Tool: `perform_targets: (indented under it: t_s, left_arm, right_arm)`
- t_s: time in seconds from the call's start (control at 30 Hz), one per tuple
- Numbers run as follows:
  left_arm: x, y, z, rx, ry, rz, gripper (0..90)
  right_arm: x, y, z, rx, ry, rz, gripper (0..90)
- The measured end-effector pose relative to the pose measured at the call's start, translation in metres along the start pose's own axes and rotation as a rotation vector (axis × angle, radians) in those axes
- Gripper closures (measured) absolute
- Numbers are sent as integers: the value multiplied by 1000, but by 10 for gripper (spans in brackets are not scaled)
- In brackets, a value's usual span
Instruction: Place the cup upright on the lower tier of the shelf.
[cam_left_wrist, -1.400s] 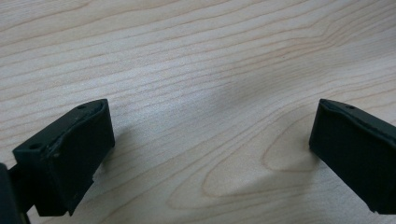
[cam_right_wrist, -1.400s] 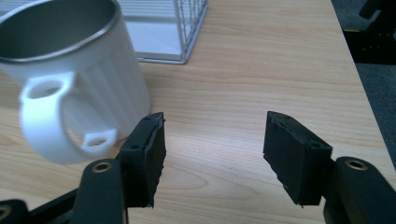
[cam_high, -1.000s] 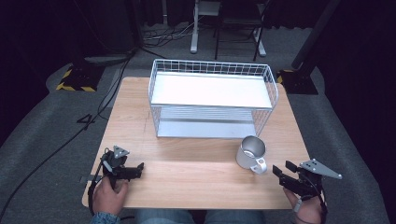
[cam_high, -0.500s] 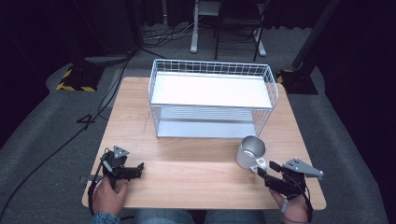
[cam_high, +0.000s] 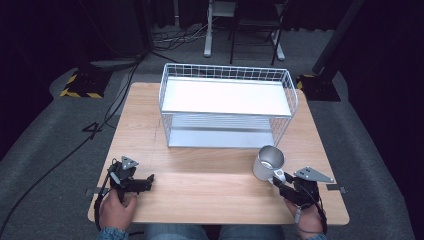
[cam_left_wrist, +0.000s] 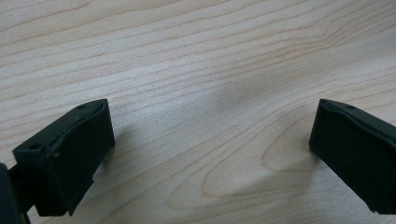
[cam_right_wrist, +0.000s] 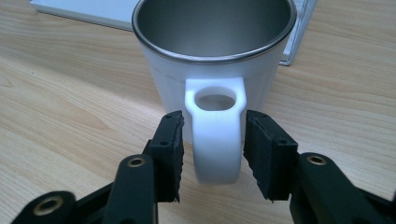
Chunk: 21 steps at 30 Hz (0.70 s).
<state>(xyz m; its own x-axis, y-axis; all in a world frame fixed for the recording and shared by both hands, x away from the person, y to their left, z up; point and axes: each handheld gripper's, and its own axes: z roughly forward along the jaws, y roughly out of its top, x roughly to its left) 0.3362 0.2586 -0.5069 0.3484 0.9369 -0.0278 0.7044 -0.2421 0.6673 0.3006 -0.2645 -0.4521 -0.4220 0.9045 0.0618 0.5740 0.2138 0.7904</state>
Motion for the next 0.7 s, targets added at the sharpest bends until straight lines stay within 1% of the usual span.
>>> perform_targets:
  t_s: [0.07, 0.1, 0.13, 0.17, 0.23, 0.33, 0.7]
  left_arm:
    - [0, 0, 0, 0, 0, 0, 3]
    - [0, 0, 0, 0, 0, 0, 3]
    - [0, 0, 0, 0, 0, 0, 3]
    - [0, 0, 0, 0, 0, 0, 3]
    - [0, 0, 0, 0, 0, 0, 3]
    - [0, 0, 0, 0, 0, 0, 3]
    - [0, 0, 0, 0, 0, 0, 3]
  right_arm:
    - [0, 0, 1, -2, -1, -9, 619]
    - [1, 1, 1, -1, -5, -18, 655]
    - [1, 1, 1, -1, -5, -18, 655]
    - [2, 1, 0, -7, -13, -28, 686]
    - [2, 1, 0, -10, -14, -36, 703]
    - [2, 1, -1, -11, -16, -44, 707]
    - [2, -1, -1, -24, -12, -43, 713]
